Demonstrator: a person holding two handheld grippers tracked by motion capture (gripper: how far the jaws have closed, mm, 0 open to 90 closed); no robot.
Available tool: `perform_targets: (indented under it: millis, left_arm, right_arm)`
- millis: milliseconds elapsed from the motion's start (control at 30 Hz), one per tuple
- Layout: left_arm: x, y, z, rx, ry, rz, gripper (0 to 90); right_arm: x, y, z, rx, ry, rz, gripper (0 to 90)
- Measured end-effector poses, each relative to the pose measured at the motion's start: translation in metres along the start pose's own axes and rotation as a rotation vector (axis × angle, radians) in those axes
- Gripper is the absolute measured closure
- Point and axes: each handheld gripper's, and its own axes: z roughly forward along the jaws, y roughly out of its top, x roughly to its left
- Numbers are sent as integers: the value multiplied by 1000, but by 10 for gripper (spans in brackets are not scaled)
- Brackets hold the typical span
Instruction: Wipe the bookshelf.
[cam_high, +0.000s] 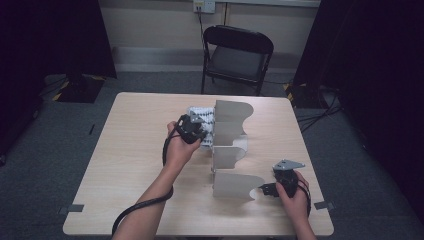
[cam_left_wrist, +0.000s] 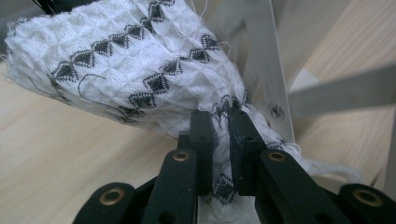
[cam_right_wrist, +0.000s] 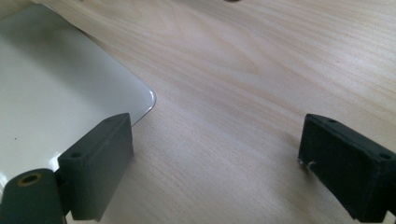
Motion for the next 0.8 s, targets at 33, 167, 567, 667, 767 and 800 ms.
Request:
perform_targets:
  millis: [33,167,567,667,767,800]
  left_arm:
    - [-1,-4,2,11,-7,-2,818]
    - [-5,-23,14,46,-29,-20,817]
    - [-6,-50,23,94,-31,-46,814]
    - [-3,-53,18,94,-9,-56,800]
    - [3,-59,12,88,21,-77,760]
    - [4,-61,11,81,33,-86,713]
  right_arm:
    - [0,0,0,-1,0,-1,91]
    - [0,0,0,0,0,0,91]
    - [0,0,0,0,0,0,91]
    - [0,0,0,0,0,0,91]
    - [0,0,0,0,0,0,91]
    - [0,0,0,0,0,0,91]
